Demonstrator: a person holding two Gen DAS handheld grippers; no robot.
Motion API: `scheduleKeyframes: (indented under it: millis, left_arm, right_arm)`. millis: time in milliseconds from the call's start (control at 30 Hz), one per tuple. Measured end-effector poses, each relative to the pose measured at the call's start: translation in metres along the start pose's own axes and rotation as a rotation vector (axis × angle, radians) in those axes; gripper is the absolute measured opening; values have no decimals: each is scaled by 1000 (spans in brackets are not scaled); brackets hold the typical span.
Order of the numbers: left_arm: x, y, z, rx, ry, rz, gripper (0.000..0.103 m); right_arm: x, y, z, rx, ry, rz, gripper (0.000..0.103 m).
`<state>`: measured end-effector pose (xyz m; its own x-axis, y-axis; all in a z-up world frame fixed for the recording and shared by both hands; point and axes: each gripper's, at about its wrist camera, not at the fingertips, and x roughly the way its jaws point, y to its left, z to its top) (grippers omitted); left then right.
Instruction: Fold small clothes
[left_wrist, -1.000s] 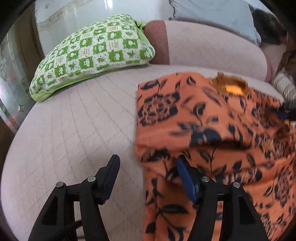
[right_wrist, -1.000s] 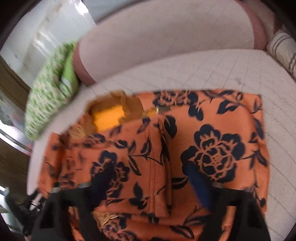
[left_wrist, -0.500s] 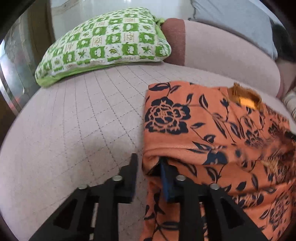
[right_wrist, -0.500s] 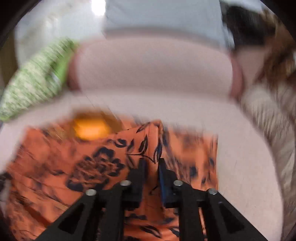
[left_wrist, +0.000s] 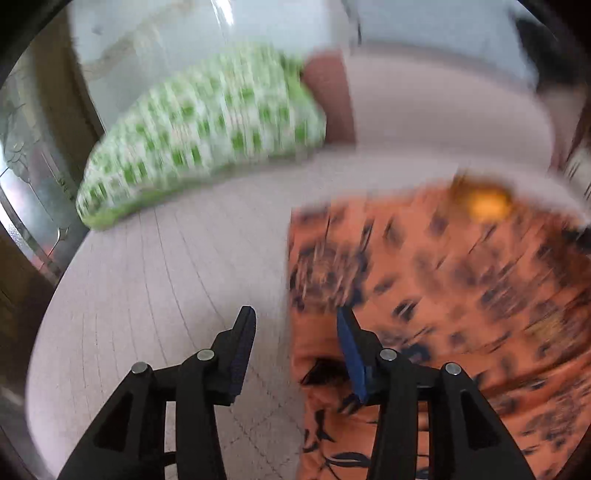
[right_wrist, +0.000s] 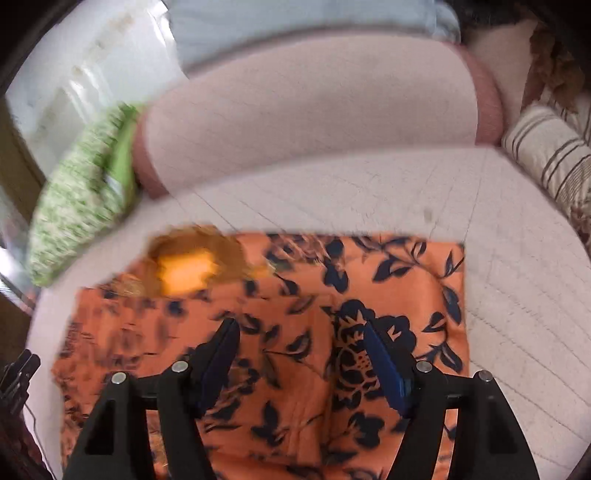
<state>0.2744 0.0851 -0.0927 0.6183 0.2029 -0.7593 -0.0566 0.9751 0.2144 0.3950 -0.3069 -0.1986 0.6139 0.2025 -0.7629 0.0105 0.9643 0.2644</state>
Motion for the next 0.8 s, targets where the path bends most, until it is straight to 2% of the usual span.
scheduleKeyframes:
  millis: [33, 133, 167, 233, 267, 300, 333, 400, 500, 533, 600, 667, 700, 733, 767, 800]
  left_arm:
    - [16, -4, -5, 20, 60, 2, 47]
    - [12, -10, -10, 69, 14, 32, 47]
    - [11, -11, -10, 77, 12, 39, 47]
    - [10, -10, -9, 64, 16, 33, 47]
    - [10, -11, -9, 63, 17, 34, 47]
    - [8, -11, -8, 61, 18, 36, 47]
    - [3, -11, -7, 58, 18, 29, 46]
    - [-9, -7, -3, 51, -15, -5, 46]
    - [-30, 2, 2, 39, -113, 10, 47]
    - [-31, 4, 4, 31, -125, -4, 47]
    - [-20, 2, 4, 33, -90, 5, 47]
    - [6, -3, 0, 55, 1, 32, 48]
    - [19, -5, -4, 60, 40, 37, 50]
    - [23, -4, -8, 46, 26, 29, 51]
    - [19, -4, -9, 41, 6, 43, 53]
    - [15, -3, -8, 36, 6, 39, 53]
  right_arm:
    - [11, 5, -1, -38, 42, -9, 13]
    - [-9, 40, -9, -265, -72, -162, 9]
    - [-20, 47, -11, -310, -120, -190, 9]
    - [-27, 49, -16, -322, -178, -244, 9]
    - [-18, 44, -18, -312, -162, -273, 10]
    - [-3, 39, -19, -305, -106, -294, 14]
    - [13, 29, -22, -273, -21, -265, 15]
    - [-5, 22, -22, -222, -82, -224, 20]
    - [-34, 18, -19, -164, -143, -192, 21]
    - [-47, 19, -19, -139, -173, -150, 21]
    - [-59, 23, -19, -102, -165, 1, 24]
    - [-50, 27, -27, -51, -72, 214, 38]
    - [-36, 24, -34, -13, -10, 261, 62]
    - [-18, 13, -42, 34, 73, 226, 78]
    - [0, 6, -49, 76, 137, 221, 78]
    - [-5, 1, -52, 85, 84, 240, 77]
